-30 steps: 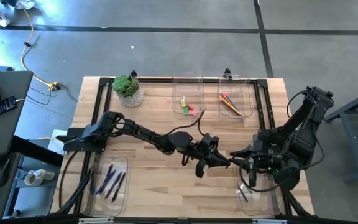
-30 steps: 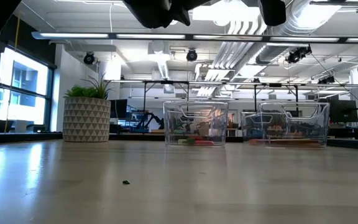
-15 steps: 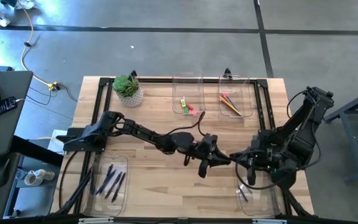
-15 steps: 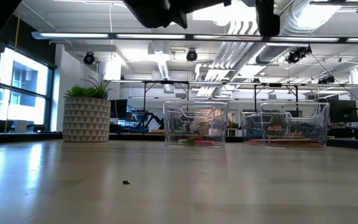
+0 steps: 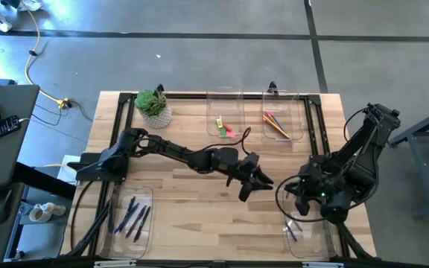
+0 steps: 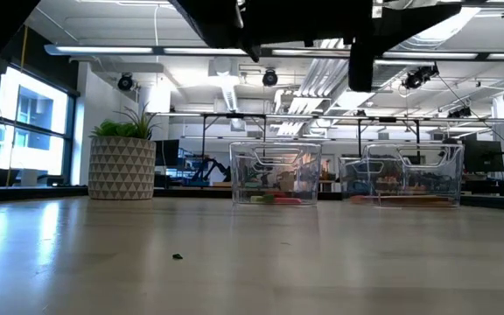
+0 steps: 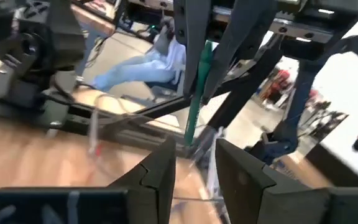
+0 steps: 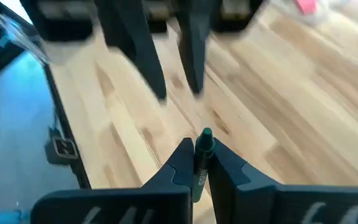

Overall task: Sort crayons/erasers/pens/pencils in bins
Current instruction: Put the green crayon into the bottom right transparent bin

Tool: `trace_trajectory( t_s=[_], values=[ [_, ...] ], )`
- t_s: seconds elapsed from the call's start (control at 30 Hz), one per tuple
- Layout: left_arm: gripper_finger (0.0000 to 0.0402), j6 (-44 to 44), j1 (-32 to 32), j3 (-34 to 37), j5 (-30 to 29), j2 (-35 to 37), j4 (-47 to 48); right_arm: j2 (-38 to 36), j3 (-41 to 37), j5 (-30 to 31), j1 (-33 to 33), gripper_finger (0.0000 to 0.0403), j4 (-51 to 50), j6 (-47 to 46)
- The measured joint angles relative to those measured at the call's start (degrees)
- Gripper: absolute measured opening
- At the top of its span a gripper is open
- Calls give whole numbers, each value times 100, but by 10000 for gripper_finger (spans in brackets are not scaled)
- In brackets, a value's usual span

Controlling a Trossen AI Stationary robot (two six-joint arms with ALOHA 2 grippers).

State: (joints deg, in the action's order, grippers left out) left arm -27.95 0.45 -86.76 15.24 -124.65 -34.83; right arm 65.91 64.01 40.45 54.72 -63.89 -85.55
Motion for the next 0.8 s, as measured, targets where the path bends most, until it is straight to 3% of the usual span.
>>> trace_trajectory(
  t_s=[0.23,0.43,0.73,0.8],
  values=[
    [74,1212,133,0,-132,619,1528,0,0,-772,9,5,-399,-355],
    [52,1669,233,0,-259,1331,2661,103,0,-1534,16,5,-800,-615],
    [22,2296,294,25,-441,2483,4221,896,0,-2373,160,5,-887,-1044],
    [14,2289,242,139,-444,2610,4191,1112,0,-2609,167,5,-866,-1135]
  ],
)
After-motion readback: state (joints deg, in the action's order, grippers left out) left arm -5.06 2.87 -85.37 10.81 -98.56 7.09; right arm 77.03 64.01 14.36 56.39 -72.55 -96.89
